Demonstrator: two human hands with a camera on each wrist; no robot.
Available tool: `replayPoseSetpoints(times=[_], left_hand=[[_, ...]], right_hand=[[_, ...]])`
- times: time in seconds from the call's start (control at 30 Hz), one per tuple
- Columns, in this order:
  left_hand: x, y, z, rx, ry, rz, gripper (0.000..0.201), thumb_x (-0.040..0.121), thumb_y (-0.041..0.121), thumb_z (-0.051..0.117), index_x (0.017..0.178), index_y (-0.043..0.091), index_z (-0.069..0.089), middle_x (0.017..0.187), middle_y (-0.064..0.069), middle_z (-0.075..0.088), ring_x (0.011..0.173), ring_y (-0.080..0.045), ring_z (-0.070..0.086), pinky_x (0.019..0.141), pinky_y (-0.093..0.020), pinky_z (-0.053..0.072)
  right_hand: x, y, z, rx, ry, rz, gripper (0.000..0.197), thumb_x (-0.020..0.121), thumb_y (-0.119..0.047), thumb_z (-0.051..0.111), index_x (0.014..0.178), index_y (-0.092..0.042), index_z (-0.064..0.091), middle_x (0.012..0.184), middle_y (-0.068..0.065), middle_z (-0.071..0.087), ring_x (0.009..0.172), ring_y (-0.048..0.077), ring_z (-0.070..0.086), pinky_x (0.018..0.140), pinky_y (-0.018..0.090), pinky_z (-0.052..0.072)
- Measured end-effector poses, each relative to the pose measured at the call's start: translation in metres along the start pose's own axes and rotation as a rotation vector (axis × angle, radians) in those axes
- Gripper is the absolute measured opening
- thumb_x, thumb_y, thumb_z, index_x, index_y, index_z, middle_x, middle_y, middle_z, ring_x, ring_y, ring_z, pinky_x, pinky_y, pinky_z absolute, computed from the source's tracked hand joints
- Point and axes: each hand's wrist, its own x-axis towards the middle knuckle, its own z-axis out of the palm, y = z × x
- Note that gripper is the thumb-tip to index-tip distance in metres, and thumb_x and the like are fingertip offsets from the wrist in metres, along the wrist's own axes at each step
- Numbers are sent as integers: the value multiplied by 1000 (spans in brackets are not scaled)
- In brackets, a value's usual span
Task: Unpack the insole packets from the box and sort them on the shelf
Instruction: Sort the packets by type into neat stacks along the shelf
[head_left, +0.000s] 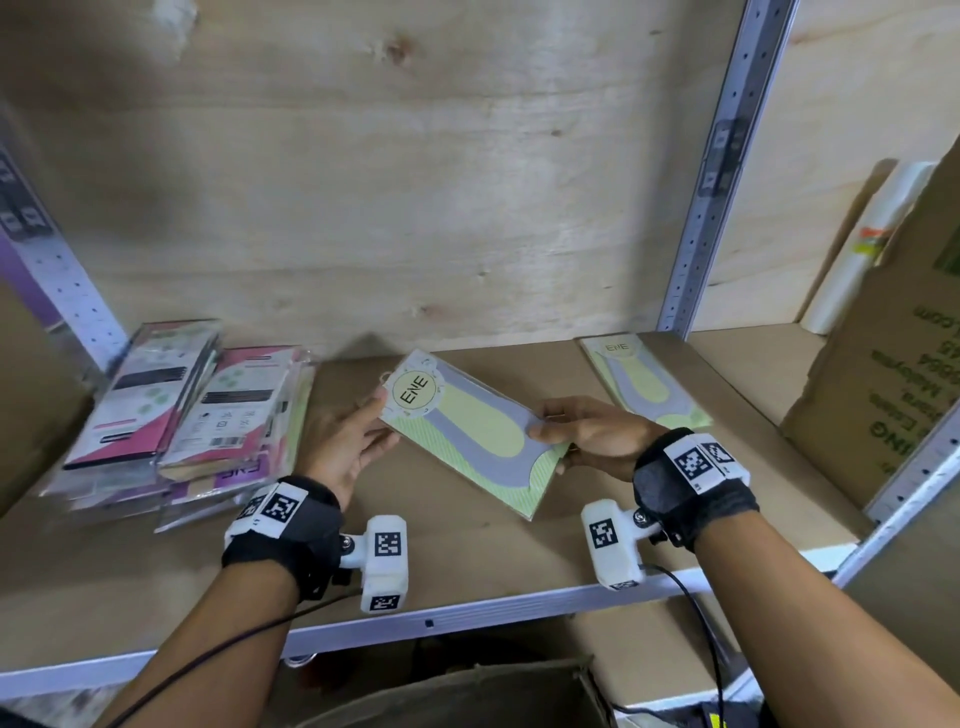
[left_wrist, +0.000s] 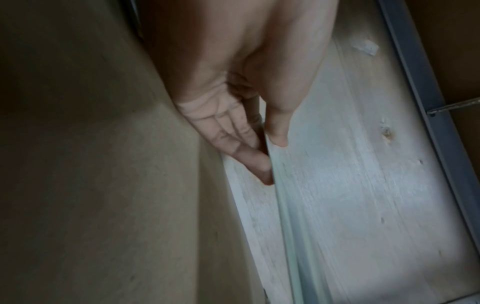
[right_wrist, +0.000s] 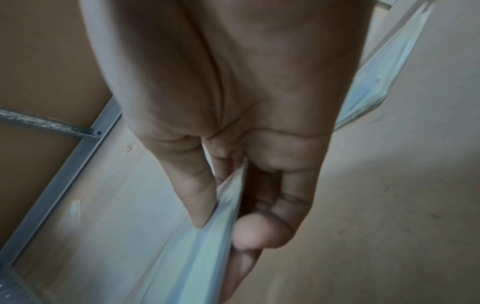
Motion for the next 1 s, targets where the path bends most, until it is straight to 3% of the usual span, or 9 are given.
replayPoseSetpoints(times=[0.1, 0.2, 0.33, 0.43, 0.53, 0.6, 0.7, 0.83, 1.0], left_hand=[[-1, -4, -2, 27, 21, -3, 31, 94, 26, 66, 115, 4, 69, 110, -11, 76, 90, -15, 71, 65, -20, 58], [-3, -5, 2, -15, 39, -2, 30, 93, 30, 67, 115, 11, 71, 110, -8, 76, 95, -16, 72, 65, -19, 59], [-8, -8, 13, 6, -99, -55, 40, 89, 39, 71, 117, 10, 69, 111, -13, 76, 100, -22, 74, 77, -22, 60], [-16, -12, 25, 72, -214, -82, 37, 85, 26, 78, 114, 5, 67, 116, -22, 71, 96, -28, 74, 80, -28, 61], [-25, -16, 38, 153, -324, -78, 38, 85, 18, 78, 119, 7, 66, 118, -14, 72, 96, -25, 73, 84, -32, 61], [-29, -19, 45, 204, -354, -46, 37, 87, 16, 76, 121, 10, 65, 114, -8, 75, 97, -21, 73, 77, -28, 61], [-28, -22, 52, 245, -231, 0, 38, 86, 8, 76, 121, 8, 62, 110, -17, 74, 93, -23, 73, 69, -27, 59], [-23, -29, 57, 308, -51, 39, 35, 78, 8, 83, 108, 12, 64, 109, -23, 71, 93, -27, 73, 69, -31, 58], [-18, -33, 60, 417, -74, -16, 48, 76, 9, 85, 118, 3, 65, 108, -19, 73, 91, -26, 74, 65, -25, 60]], right_hand=[[1, 1, 1, -14, -48, 8, 7, 96, -11, 62, 89, -9, 62, 70, -10, 62, 63, 10, 55, 60, 25, 52], [3, 1, 2, 6, -16, 3, 6, 94, -7, 63, 89, -7, 60, 69, -6, 61, 59, 11, 55, 58, 26, 54], [6, 3, 1, 78, 64, -24, 5, 90, -5, 68, 90, -7, 63, 76, -3, 68, 65, 14, 62, 60, 29, 59], [9, 5, 1, 162, 107, -28, 9, 88, -5, 70, 94, -7, 64, 88, 3, 66, 76, 18, 64, 62, 30, 61], [11, 5, 4, 218, 119, -19, 20, 87, -5, 70, 104, -2, 60, 97, 9, 69, 79, 21, 70, 64, 31, 62], [12, 5, 8, 238, 119, -14, 24, 87, -4, 70, 108, -2, 58, 101, 14, 70, 81, 23, 72, 66, 33, 62], [13, 6, 10, 217, 130, 3, 25, 86, -5, 72, 107, 2, 60, 100, 12, 70, 80, 20, 72, 65, 31, 62], [16, 9, 5, -22, 221, 66, 29, 84, -6, 76, 109, 3, 65, 89, 14, 59, 72, 20, 55, 56, 26, 51], [18, 12, -4, -225, 254, 116, 38, 82, -2, 75, 117, 5, 61, 82, 17, 60, 70, 26, 53, 56, 28, 46]])
